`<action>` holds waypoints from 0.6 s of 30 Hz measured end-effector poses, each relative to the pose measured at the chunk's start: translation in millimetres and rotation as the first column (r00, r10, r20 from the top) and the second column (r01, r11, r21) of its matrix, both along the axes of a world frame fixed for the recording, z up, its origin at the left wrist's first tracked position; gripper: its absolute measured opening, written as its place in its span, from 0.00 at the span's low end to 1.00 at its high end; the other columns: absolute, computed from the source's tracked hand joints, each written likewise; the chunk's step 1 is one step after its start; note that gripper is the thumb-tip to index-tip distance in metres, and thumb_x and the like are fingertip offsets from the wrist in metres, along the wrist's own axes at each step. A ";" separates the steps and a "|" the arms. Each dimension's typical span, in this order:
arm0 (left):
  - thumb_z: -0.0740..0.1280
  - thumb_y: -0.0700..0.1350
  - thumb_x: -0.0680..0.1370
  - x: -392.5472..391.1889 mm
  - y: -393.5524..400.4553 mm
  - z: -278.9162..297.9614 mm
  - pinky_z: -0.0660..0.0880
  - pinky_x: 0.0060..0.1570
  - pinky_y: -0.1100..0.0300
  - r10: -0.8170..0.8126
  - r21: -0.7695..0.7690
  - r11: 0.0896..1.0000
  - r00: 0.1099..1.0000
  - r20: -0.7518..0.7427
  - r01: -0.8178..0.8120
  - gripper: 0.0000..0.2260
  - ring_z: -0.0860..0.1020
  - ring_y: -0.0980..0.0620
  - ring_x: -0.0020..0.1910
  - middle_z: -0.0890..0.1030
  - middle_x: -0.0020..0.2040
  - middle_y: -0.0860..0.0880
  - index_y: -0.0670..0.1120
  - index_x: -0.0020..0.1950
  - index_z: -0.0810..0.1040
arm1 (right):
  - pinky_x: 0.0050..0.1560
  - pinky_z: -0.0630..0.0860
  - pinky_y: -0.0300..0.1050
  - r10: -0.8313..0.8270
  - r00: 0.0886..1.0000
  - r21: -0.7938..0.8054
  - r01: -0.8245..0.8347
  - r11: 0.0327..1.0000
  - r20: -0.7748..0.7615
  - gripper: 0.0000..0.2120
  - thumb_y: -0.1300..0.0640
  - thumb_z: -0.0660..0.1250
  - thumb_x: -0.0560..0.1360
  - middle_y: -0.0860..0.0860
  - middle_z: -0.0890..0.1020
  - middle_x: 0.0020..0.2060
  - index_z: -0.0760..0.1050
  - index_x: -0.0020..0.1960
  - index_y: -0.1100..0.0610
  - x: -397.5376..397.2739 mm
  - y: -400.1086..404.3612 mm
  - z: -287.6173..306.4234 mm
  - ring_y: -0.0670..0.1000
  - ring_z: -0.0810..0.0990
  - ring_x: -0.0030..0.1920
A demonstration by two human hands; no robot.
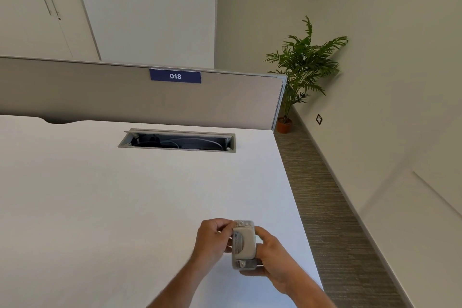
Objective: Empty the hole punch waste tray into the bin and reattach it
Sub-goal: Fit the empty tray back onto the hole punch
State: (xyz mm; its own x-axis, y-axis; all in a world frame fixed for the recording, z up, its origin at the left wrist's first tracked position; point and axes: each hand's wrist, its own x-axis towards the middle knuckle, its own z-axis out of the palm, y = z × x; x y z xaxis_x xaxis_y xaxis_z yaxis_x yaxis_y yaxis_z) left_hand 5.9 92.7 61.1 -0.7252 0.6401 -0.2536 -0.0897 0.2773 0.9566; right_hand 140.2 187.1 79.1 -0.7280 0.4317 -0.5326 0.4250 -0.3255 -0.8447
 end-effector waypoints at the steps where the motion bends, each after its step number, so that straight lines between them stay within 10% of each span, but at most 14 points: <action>1: 0.67 0.39 0.82 -0.2 -0.6 0.6 0.86 0.37 0.47 -0.014 -0.002 1.000 1.000 -0.002 0.014 0.09 0.85 0.46 0.34 0.87 0.40 0.41 0.43 0.46 0.87 | 0.48 0.85 0.54 0.020 1.000 0.038 -0.021 0.999 0.015 0.24 0.69 0.61 0.76 0.59 0.89 0.52 0.76 0.66 0.48 1.0 1.2 1.5 0.62 0.88 0.52; 10: 0.69 0.30 0.75 8.5 -12.7 0.0 0.85 0.40 0.48 -0.220 0.025 0.975 0.942 0.253 0.221 0.18 0.84 0.43 0.50 0.81 0.53 0.41 0.50 0.58 0.82 | 0.41 0.84 0.54 -0.064 0.997 0.091 0.060 0.994 0.039 0.22 0.71 0.60 0.78 0.63 0.89 0.44 0.74 0.65 0.51 3.8 6.6 -2.6 0.64 0.89 0.44; 18: 0.69 0.25 0.70 10.3 -16.2 -2.0 0.85 0.38 0.47 -0.237 -0.011 0.969 0.934 0.267 0.249 0.22 0.82 0.45 0.44 0.81 0.51 0.43 0.48 0.56 0.83 | 0.37 0.84 0.52 -0.102 0.992 0.093 0.095 0.991 0.078 0.22 0.73 0.58 0.77 0.63 0.89 0.43 0.75 0.63 0.52 5.5 -1.3 -7.8 0.64 0.89 0.42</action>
